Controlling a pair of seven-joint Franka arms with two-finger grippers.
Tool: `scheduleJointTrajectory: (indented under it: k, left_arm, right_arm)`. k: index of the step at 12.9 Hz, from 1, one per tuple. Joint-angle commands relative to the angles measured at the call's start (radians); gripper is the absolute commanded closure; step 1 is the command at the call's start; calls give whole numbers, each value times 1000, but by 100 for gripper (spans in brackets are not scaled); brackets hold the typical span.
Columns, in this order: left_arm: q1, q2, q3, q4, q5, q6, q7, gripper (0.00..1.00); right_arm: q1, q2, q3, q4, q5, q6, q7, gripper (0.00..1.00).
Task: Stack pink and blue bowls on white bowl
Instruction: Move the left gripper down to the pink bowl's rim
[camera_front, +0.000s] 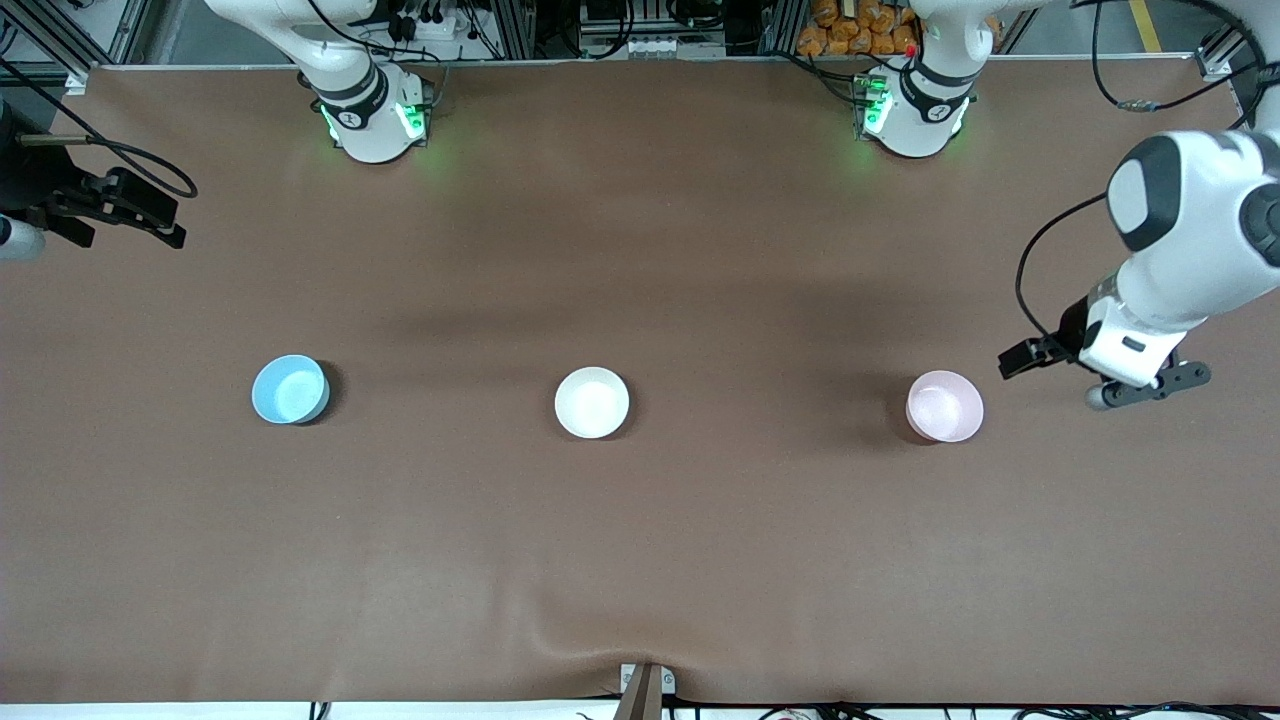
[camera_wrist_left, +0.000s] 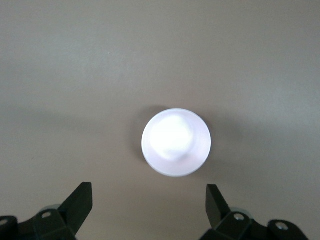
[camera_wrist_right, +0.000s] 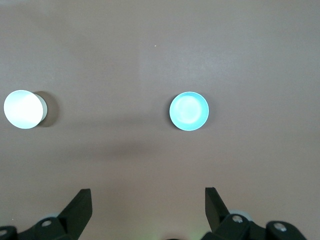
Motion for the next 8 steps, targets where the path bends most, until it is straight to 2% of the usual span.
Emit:
scheduleJointTrajectory:
  k: [1, 8]
  left_arm:
    - [23, 54, -4, -2, -11, 55, 19, 0]
    - [61, 225, -6, -5, -14, 184, 19, 0]
  right_arm:
    - [-17, -9, 8, -3, 9, -8, -9, 0]
    - [-17, -9, 8, -3, 9, -8, -7, 0]
